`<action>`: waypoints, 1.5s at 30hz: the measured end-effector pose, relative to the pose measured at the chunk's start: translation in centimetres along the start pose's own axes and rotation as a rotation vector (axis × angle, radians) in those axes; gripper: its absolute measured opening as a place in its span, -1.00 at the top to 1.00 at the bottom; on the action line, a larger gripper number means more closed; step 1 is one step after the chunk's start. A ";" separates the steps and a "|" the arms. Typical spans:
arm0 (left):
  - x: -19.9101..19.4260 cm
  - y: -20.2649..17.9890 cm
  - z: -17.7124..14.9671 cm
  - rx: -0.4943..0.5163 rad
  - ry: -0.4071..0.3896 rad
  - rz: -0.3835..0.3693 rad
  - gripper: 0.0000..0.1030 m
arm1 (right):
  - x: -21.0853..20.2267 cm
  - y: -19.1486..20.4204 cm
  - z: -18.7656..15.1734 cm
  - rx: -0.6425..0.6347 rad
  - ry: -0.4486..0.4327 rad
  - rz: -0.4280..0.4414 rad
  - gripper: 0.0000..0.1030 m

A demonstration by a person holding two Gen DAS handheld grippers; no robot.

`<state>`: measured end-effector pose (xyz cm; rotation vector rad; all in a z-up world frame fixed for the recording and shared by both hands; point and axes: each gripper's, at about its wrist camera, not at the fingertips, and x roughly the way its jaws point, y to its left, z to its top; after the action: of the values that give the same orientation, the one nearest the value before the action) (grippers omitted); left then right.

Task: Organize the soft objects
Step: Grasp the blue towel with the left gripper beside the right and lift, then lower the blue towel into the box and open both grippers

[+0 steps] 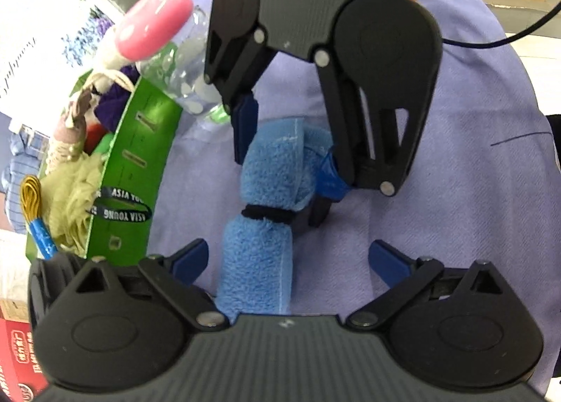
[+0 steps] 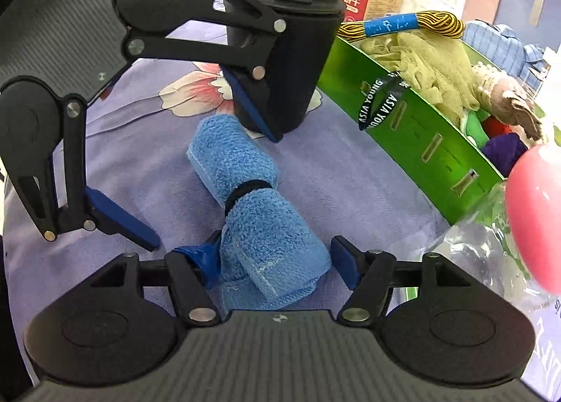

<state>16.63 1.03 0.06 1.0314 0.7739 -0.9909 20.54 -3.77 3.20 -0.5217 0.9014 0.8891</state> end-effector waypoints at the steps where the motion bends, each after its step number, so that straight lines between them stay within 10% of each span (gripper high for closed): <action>1: 0.0 0.1 0.0 -0.005 -0.004 -0.014 -0.80 | 0.0 0.0 0.0 -0.013 -0.006 0.003 0.01; 2: 0.1 0.3 -0.1 -0.014 -0.011 -0.043 -0.63 | -0.1 0.0 -0.1 -0.017 -0.013 0.011 0.09; 4: -0.1 0.8 -0.2 -0.050 -0.021 -0.066 0.77 | -0.1 0.1 -0.3 -0.013 -0.027 0.037 0.32; 8: -0.7 1.1 -0.2 -0.110 -0.034 0.026 0.75 | -1.3 1.2 -0.4 -0.035 -0.049 -0.018 0.83; 16: -7.3 1.1 2.5 -0.072 -0.149 0.191 0.72 | -8.5 2.0 1.1 -0.086 -0.143 -0.160 0.84; 22: -10.0 9.6 5.1 -0.088 -0.129 0.368 0.68 | -10.4 -4.3 8.8 -0.164 -0.164 -0.277 0.82; 26: -7.0 17.5 5.6 -0.133 -0.038 0.377 0.44 | -6.9 -10.9 13.8 -0.177 -0.088 -0.248 0.80; 28: -4.6 20.9 5.3 -0.147 0.020 0.392 -0.24 | -4.4 -13.7 15.4 -0.175 -0.065 -0.231 0.72; 30: -2.3 23.6 4.8 -0.172 0.092 0.351 -0.45 | -1.6 -16.5 16.7 -0.108 -0.010 -0.156 0.67; 39: -3.0 25.4 0.3 -0.315 0.114 0.329 -0.48 | -3.1 -20.0 13.7 0.023 -0.008 -0.158 0.59; 45: -8.3 23.7 0.6 -0.453 -0.022 0.378 -0.48 | -8.0 -18.5 13.4 0.059 -0.074 -0.219 0.57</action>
<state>35.58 7.23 15.30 0.7320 0.7094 -0.4704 39.47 -7.77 17.73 -0.5222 0.7838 0.6764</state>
